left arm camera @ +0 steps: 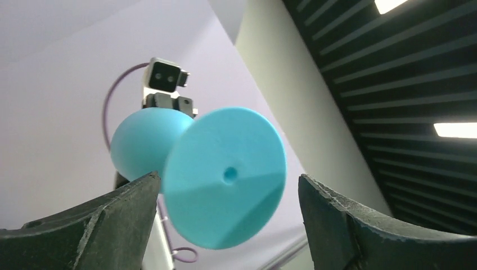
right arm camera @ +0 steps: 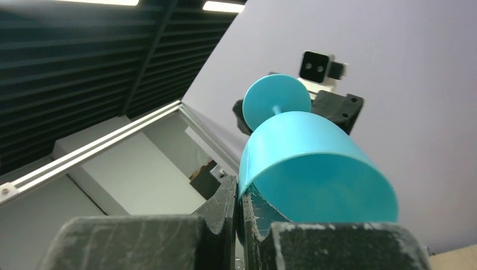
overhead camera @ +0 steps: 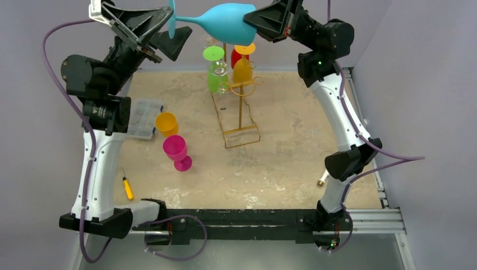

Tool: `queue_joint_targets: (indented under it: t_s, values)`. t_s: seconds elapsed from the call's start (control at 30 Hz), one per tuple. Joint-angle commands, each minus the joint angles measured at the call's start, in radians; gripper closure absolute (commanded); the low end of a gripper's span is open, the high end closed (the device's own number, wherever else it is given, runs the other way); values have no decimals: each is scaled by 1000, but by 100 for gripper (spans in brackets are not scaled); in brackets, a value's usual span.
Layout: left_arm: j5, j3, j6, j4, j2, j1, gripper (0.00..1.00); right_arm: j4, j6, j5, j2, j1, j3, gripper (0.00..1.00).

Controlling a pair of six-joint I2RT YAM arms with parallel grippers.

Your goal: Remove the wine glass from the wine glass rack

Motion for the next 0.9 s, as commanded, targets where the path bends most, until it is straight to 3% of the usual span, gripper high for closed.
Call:
queue_joint_targets:
  t_s: [0.0, 0.1, 0.3, 0.53, 0.87]
  values:
    - [39, 155, 371, -452, -53, 14, 10, -199, -191, -34, -104, -2, 6, 100]
    - [26, 159, 427, -515, -64, 14, 11, -329, -277, -41, -122, -3, 4, 100]
    - [-8, 225, 581, -701, -65, 14, 11, -366, -296, -38, -132, -10, 3, 100]
    - [-41, 356, 766, -909, -36, 14, 13, -606, -497, -58, -147, -12, 56, 100]
    - [-58, 395, 863, -993, -26, 11, 22, -886, -733, -96, -168, -37, 117, 100]
